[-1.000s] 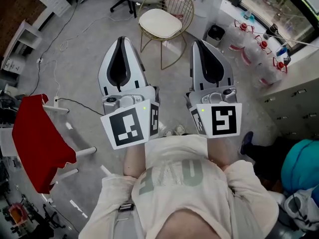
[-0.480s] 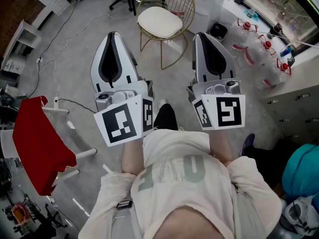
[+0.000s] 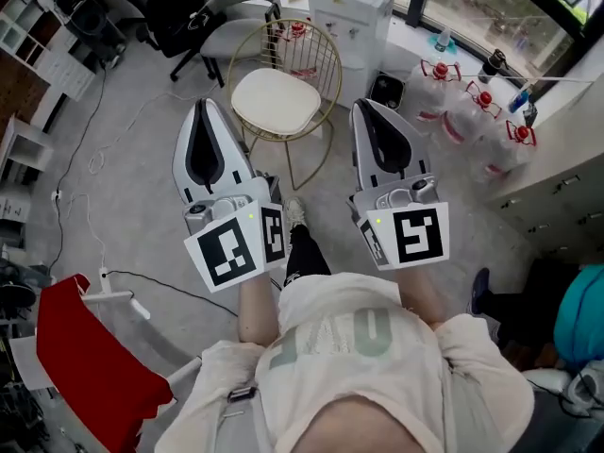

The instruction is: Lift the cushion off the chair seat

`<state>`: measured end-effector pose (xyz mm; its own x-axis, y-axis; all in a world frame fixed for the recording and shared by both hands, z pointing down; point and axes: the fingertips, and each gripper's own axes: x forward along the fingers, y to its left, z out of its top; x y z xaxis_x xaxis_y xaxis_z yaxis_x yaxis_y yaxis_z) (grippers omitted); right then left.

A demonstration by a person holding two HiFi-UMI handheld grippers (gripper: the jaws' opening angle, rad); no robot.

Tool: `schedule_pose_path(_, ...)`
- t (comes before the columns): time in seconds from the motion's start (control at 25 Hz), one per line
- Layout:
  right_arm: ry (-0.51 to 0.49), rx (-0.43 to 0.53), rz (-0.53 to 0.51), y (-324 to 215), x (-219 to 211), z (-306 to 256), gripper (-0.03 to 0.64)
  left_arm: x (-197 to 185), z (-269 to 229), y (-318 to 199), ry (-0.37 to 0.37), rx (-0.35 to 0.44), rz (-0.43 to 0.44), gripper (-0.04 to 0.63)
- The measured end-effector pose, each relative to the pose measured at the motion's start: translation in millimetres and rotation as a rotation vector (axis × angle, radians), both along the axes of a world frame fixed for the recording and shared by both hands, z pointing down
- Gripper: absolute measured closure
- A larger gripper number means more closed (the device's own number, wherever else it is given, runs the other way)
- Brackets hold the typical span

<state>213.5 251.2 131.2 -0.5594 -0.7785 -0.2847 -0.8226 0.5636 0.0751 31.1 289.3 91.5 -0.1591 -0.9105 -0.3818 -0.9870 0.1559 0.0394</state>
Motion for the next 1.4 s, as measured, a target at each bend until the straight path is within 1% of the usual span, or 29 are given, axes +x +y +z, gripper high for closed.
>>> schedule_pose_path(0.28, 0.018, -0.044, 0.044, -105, -62, 11, 0.600, -60, 6, -119, 0.001, -0.029, 0.059, 0.580)
schedule_pose_path(0.36, 0.016, -0.053, 0.050, -136, -80, 5, 0.600, -76, 1, -152, 0.001, -0.032, 0.073, 0.580)
schedule_pose_path(0.56, -0.006, -0.033, 0.075, -212, -122, -16, 0.600, -117, -18, -227, -0.021, -0.012, 0.092, 0.580)
schedule_pose_path(0.72, -0.018, -0.053, 0.087, -266, -150, -8, 0.600, -149, -14, -281, -0.029, -0.020, 0.097, 0.580)
schedule_pose_path(0.92, -0.007, -0.100, 0.102, -316, -171, 12, 0.600, -177, -2, -327, -0.021, -0.028, 0.097, 0.580)
schedule_pose_path(1.0, -0.018, -0.133, 0.104, -331, -169, 17, 0.600, -181, 2, -343, -0.012, -0.029, 0.091, 0.580)
schedule_pose_path(1.12, -0.053, -0.191, 0.083, -348, -161, 24, 0.600, -173, 11, -361, 0.004, -0.046, 0.105, 0.580)
schedule_pose_path(1.2, -0.056, -0.195, 0.067, -360, -159, 26, 0.600, -164, 15, -371, 0.001, -0.057, 0.111, 0.580)
schedule_pose_path(1.4, -0.061, -0.179, 0.001, -384, -159, 20, 0.600, -143, 16, -383, -0.027, -0.070, 0.084, 0.580)
